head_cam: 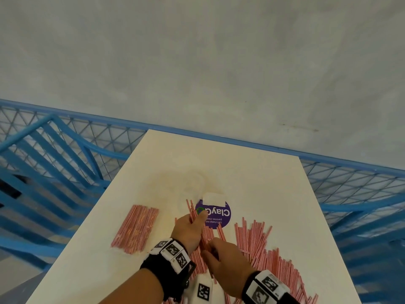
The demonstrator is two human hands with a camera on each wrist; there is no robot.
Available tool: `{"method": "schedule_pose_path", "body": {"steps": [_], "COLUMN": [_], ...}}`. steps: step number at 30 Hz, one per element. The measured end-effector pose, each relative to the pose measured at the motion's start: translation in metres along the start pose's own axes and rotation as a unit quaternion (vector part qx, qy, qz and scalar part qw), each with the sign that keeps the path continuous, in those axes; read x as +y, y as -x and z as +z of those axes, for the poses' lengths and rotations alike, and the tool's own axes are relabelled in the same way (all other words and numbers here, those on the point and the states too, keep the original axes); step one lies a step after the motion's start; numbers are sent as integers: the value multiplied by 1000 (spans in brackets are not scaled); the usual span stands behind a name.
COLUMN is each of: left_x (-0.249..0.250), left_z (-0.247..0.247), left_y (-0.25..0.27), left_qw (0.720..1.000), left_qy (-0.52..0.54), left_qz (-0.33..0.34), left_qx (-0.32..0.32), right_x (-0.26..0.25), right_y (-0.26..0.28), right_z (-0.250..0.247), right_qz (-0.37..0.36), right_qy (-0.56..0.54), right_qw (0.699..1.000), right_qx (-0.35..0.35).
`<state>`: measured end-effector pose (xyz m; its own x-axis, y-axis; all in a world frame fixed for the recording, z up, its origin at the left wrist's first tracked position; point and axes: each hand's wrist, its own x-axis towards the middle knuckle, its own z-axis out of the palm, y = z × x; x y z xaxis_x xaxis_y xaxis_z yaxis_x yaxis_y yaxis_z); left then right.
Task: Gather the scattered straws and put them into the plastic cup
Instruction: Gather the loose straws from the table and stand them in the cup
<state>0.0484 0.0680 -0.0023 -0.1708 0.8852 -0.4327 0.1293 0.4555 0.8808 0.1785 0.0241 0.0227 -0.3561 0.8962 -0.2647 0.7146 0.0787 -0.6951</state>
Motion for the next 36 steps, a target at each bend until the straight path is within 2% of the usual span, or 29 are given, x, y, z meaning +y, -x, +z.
{"method": "schedule_pose_path", "body": {"steps": [3,5,7,8,9,11,12,14,16,20,23,25,29,30,33,34,36], "left_x": [4,11,18,21,25,30,32,36,39,45,56,58,56,57,61,60,62], "left_z": [1,-3,-9,-13,-16,-16,-13,-5,0,6,15,16,10,12,21,19,4], "left_y": [0,3,10,14,18,27,31,41,48,51,55,55,50,51,61,60,54], "left_qw": [999,998,996,994,990,979,969,932,894,864,810,816,853,847,803,821,875], "left_qy": [-24,-41,-40,-42,-53,-93,-128,-240,-327,-395,-476,-470,-443,-444,-471,-451,-389], "left_qz": [25,47,68,84,101,138,161,228,268,267,305,297,234,250,319,304,237], "left_qx": [8,-1,-34,-56,-82,-122,-138,-148,-148,-158,-156,-156,-150,-153,-175,-174,-165], "right_x": [-5,-8,-7,-6,-6,-5,-8,-20,-33,-44,-42,-38,-26,-26,-30,-30,-25], "right_y": [1,5,10,11,10,3,-2,-10,-12,-6,-5,-6,-9,-10,-5,-3,1], "right_z": [-2,-7,-18,-27,-39,-64,-75,-89,-89,-69,-56,-60,-74,-73,-64,-65,-78], "right_qz": [2,-7,-13,-15,-9,12,15,3,2,29,37,33,40,47,60,47,33], "right_qy": [-17,3,41,46,35,-39,-90,-163,-187,-225,-233,-225,-203,-193,-138,-135,-163], "right_qw": [1000,999,994,993,997,998,990,978,978,972,971,972,973,975,987,989,984], "right_qx": [-12,-49,-104,-106,-75,54,105,127,95,59,45,56,107,99,50,44,68]}}
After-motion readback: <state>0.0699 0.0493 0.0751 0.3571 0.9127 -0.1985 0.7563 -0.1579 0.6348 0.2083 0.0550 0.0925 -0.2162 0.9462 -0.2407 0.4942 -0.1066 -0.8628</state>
